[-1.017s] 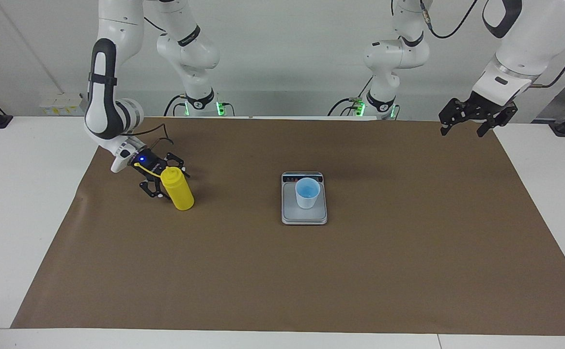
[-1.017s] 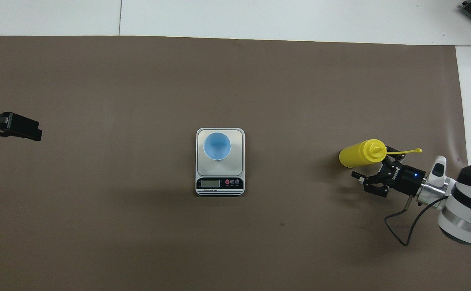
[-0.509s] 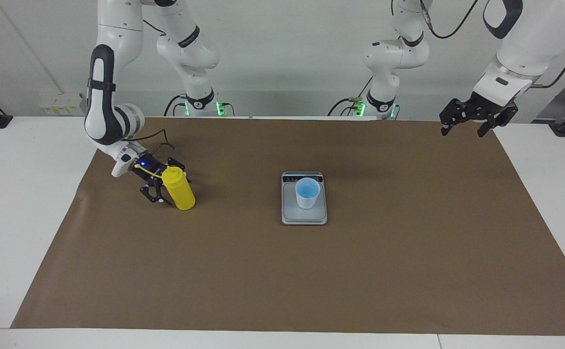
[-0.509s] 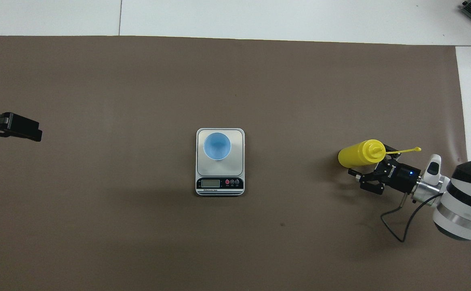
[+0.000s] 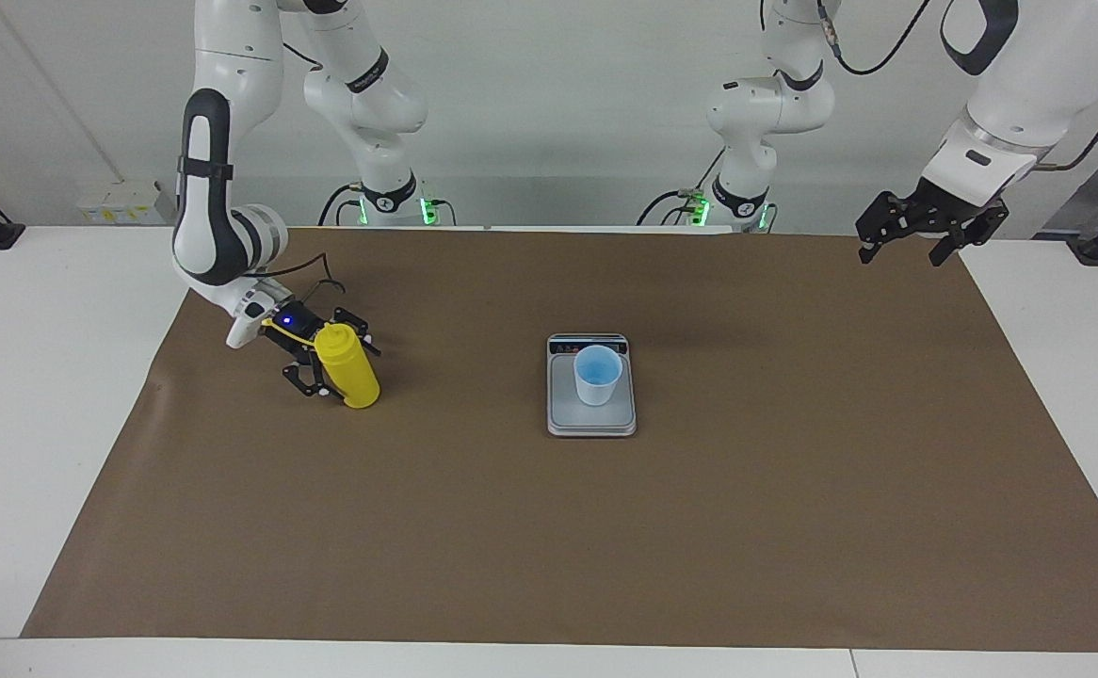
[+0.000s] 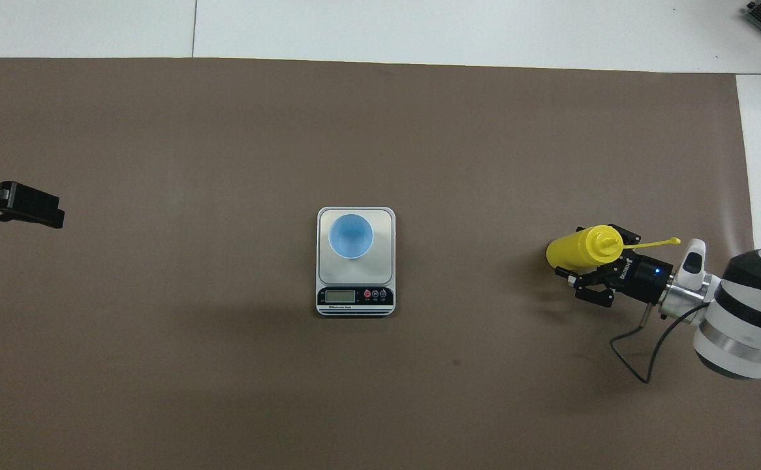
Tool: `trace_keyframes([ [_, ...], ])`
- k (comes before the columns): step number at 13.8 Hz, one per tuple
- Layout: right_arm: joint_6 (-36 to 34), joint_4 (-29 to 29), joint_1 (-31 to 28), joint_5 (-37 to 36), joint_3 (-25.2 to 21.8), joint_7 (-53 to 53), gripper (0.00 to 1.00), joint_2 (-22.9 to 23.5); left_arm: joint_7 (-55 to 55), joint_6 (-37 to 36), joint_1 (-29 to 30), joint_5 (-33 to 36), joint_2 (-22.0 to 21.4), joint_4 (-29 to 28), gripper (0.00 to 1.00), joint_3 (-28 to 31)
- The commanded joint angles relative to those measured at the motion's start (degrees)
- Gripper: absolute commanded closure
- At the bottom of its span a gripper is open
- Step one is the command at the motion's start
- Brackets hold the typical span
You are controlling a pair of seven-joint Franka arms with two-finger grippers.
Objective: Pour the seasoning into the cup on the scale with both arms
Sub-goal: 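Move the right gripper to the yellow bottle and grasp its body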
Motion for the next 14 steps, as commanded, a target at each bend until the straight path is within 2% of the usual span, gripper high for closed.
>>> trace_keyframes([
  [1,-0.26,0.79,-0.21,1.54,0.17,-1.17,0.0,0.97,0.8,-0.25,0.6,0.83,-1.7,-1.79,0.0,-0.27],
  [8,-0.26,1.23,0.06,1.54,0.26,-1.08,0.0,0.97,0.8,-0.25,0.6,0.83,-1.79,-1.79,0.0,-0.27],
  [11,-0.35,1.58,0.32,1.54,0.26,-1.08,0.3,0.97,0.8,-0.25,0.6,0.83,-1.79,-1.79,0.0,-0.27],
  [14,-0.35,1.66,0.32,1.54,0.26,-1.08,0.49,0.98,0.8,-0.25,0.6,0.83,-1.7,-1.79,0.0,-0.27],
])
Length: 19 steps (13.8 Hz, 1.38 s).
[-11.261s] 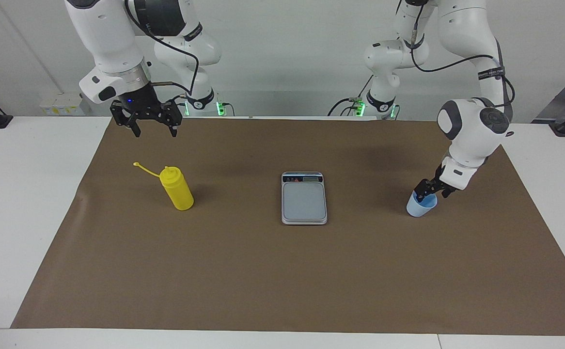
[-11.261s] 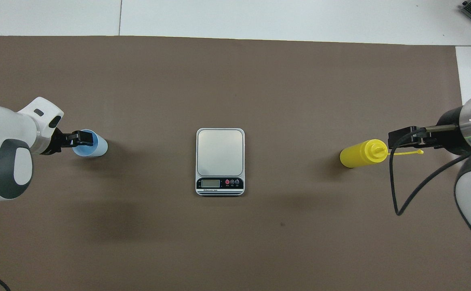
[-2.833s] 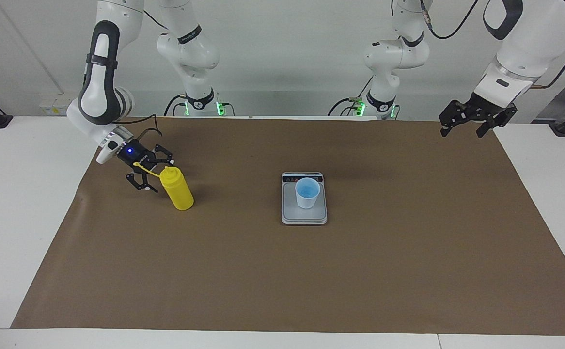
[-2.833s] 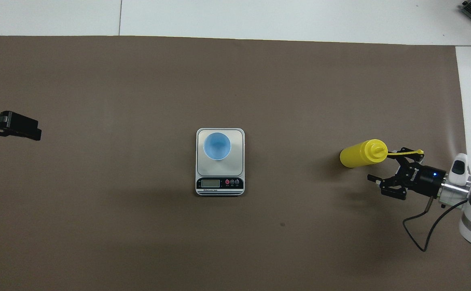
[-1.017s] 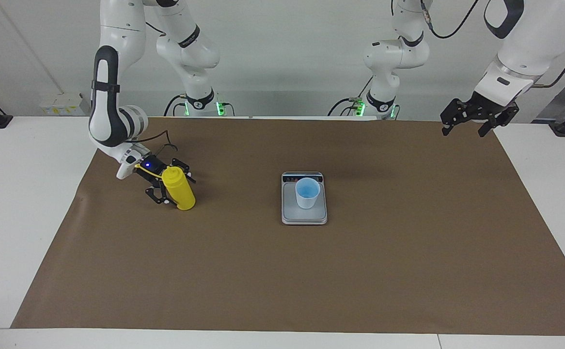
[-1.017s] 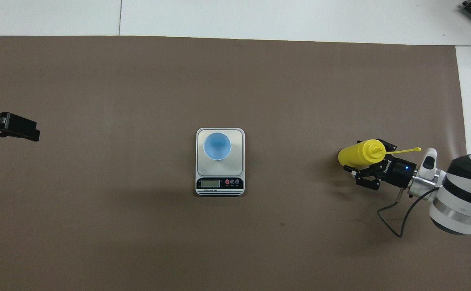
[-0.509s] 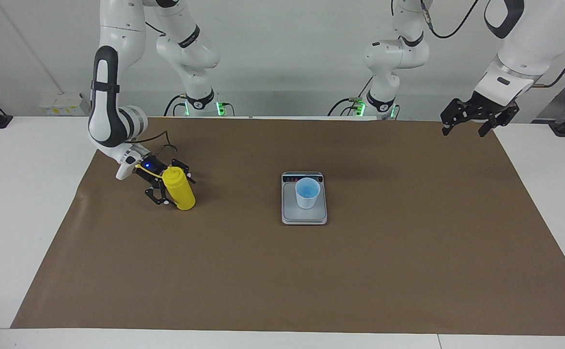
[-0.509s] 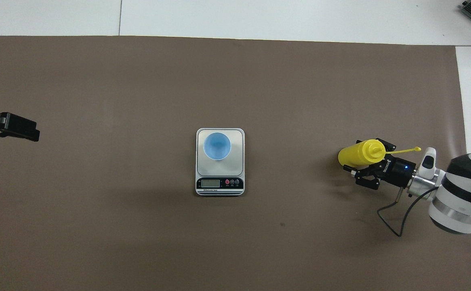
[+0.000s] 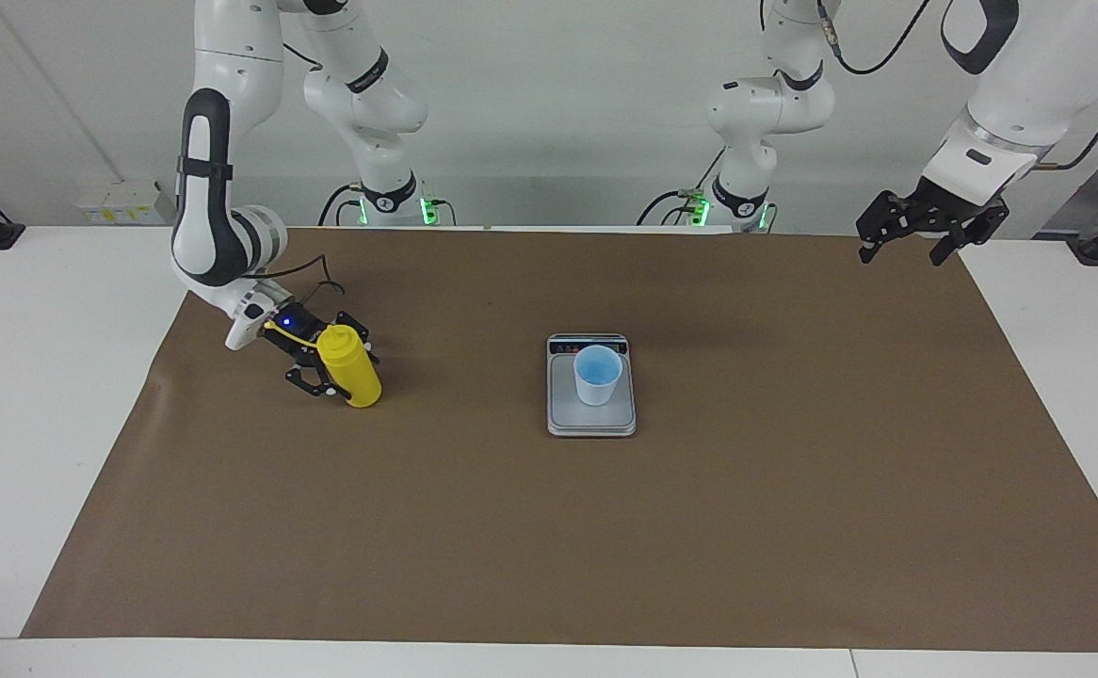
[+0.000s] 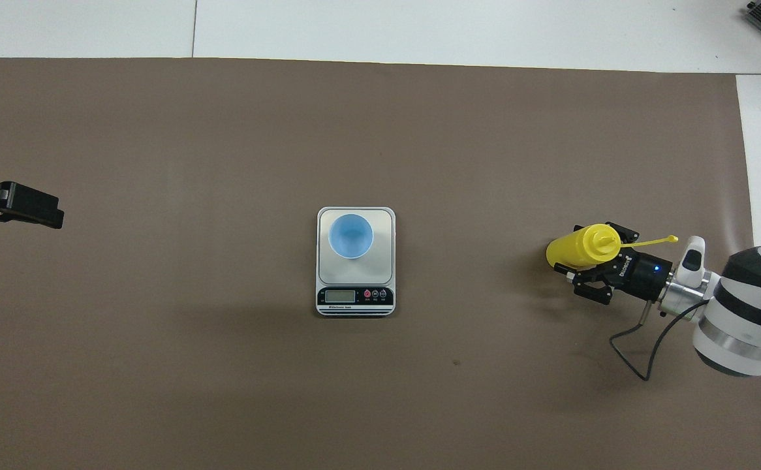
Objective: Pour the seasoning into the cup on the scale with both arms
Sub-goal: 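Lift the yellow bottle with the right gripper toward the scale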
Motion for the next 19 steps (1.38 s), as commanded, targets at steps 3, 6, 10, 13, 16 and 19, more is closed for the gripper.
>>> trace_keyframes([
  [3,0.08,2.25,0.35,1.45,0.42,-0.9,0.78,0.82,0.8,-0.24,0.6,0.83,-1.68,-1.74,0.0,-0.21],
  [6,0.61,3.75,1.91,0.93,0.6,1.28,0.79,0.29,0.8,-0.24,0.6,0.83,-1.6,-1.74,0.0,-0.21],
  [10,2.81,6.21,5.44,0.13,0.42,6.47,0.79,-1.38,0.8,-0.24,0.6,0.83,-1.6,-1.74,0.0,-0.3],
  [13,5.01,10.5,7.29,-6.95,0.6,12.87,0.79,-2.17,0.8,-0.24,0.6,0.83,-1.6,-1.74,0.0,-0.21],
  [16,5.01,14.9,8.87,-14.26,0.69,20.43,0.79,-2.17,0.8,-0.24,0.6,0.83,-1.6,-1.74,0.0,-0.3],
  [19,5.1,19.38,10.97,-21.11,0.77,27.37,0.79,-2.26,0.8,-0.24,0.6,0.83,-1.68,-1.74,0.0,-0.3],
])
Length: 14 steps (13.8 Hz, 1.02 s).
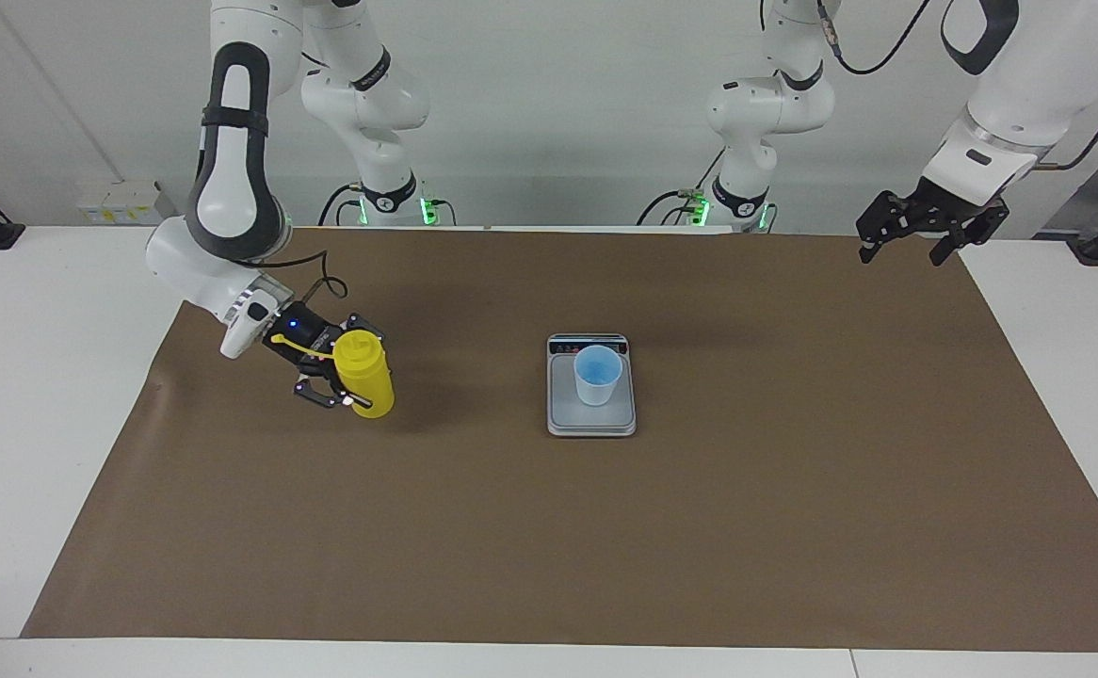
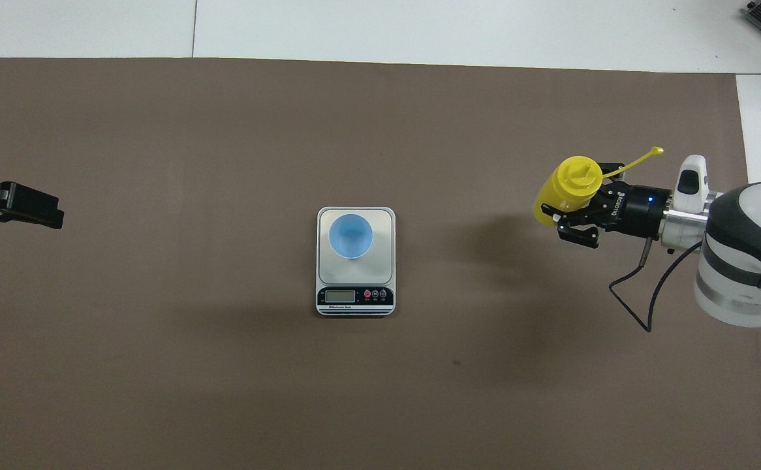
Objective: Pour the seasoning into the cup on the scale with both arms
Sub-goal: 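Lift the yellow bottle with the right gripper toward the scale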
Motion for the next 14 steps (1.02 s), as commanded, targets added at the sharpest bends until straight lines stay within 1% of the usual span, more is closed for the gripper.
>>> trace_keyframes([
  [1,0.42,4.63,1.87,-6.6,0.33,8.34,0.79,-0.34,0.8,-0.24,0.6,0.83,-1.67,-1.7,0.0,-0.23],
  [2,0.33,6.22,2.49,-9.23,0.33,10.98,0.8,-0.25,0.8,-0.24,0.6,0.83,-1.67,-1.7,0.0,-0.22],
  [3,0.33,7.97,3.54,-12.39,0.33,14.14,0.83,-0.34,0.8,-0.24,0.6,0.83,-1.67,-1.7,0.0,-0.31],
  [6,0.33,12.2,6.88,-22.33,0.24,24.07,0.85,-0.51,0.8,-0.24,0.6,0.83,-1.67,-1.7,0.0,-0.31],
  [7,0.5,12.47,7.67,-24.79,0.24,26.62,0.86,-0.6,0.8,-0.24,0.6,0.83,-1.59,-1.7,0.0,-0.31],
  [8,0.68,12.91,8.29,-26.99,0.33,28.22,0.89,-0.69,0.8,-0.24,0.6,0.83,-1.67,-1.7,0.0,-0.31],
  [9,1.38,13.35,9.08,-29.19,0.33,29.01,0.9,-0.69,0.8,-0.24,0.6,0.83,-1.67,-1.7,0.0,-0.31],
  [12,5.32,13.26,10.84,-34.03,0.33,29.9,0.91,-0.52,0.8,-0.24,0.6,0.83,-1.67,-1.7,0.0,-0.31],
  [13,6.47,13.18,11.45,-36.66,0.33,30.25,0.95,-0.43,0.8,-0.24,0.6,0.83,-1.59,-1.7,0.0,-0.23],
  [14,6.57,13.0,12.07,-39.73,0.33,32.25,0.95,-0.43,0.8,-0.24,0.6,0.83,-1.67,-1.7,0.0,-0.31],
])
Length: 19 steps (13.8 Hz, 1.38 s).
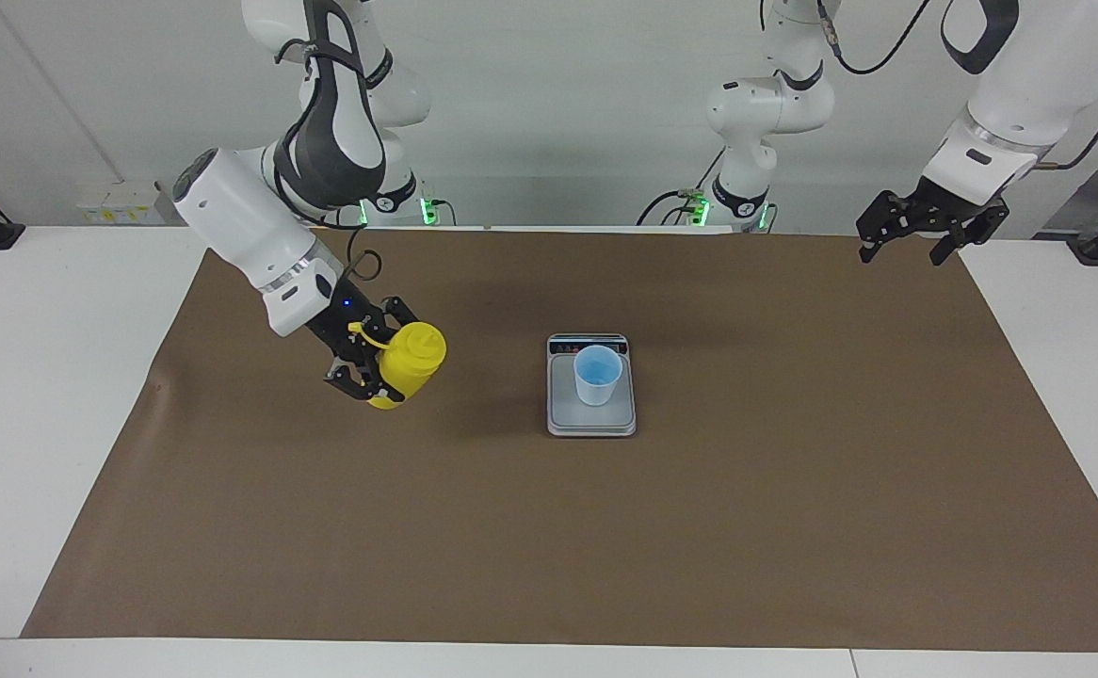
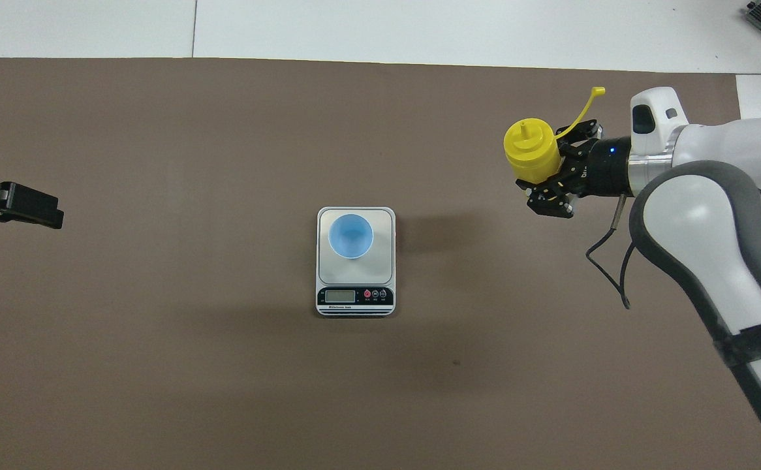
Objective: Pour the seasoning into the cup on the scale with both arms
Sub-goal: 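Lift the yellow bottle with the right gripper toward the scale, then tilt the yellow bottle nozzle-down over the blue cup with the right gripper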
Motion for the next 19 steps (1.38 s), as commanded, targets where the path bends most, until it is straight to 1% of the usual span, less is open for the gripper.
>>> trace_keyframes([
  [1,1.41,0.37,2.02,-8.73,0.13,6.42,0.99,-0.05,0.8,-0.23,0.6,0.83,-1.64,-1.69,0.0,-0.23],
  [3,2.11,0.28,5.69,-17.95,0.13,13.97,1.0,0.04,0.8,-0.23,0.6,0.83,-1.64,-1.69,0.0,-0.31],
  [5,4.22,-0.24,8.69,-24.65,0.13,19.97,1.0,0.04,0.8,-0.23,0.6,0.83,-1.64,-1.69,0.0,-0.23],
  [7,5.79,-0.25,10.8,-30.27,0.13,20.42,1.0,0.65,0.8,-0.23,0.6,0.83,-1.55,-1.69,0.0,-0.31],
  [9,8.17,-0.33,13.35,-37.82,0.13,21.91,1.0,1.0,0.8,-0.23,0.6,0.83,-1.64,-1.69,0.0,-0.31],
  [12,7.74,-0.16,17.04,-54.15,0.13,28.75,1.0,0.92,0.8,-0.23,0.6,0.83,-1.64,-1.69,0.0,-0.23],
  [13,7.3,-0.16,17.92,-58.38,0.13,30.86,1.0,1.0,0.8,-0.23,0.6,0.83,-1.64,-1.69,0.0,-0.23],
  [19,6.16,0.54,21.62,-74.05,0.13,31.94,1.0,2.94,0.8,-0.23,0.6,0.83,-1.55,-1.69,0.0,-0.31],
])
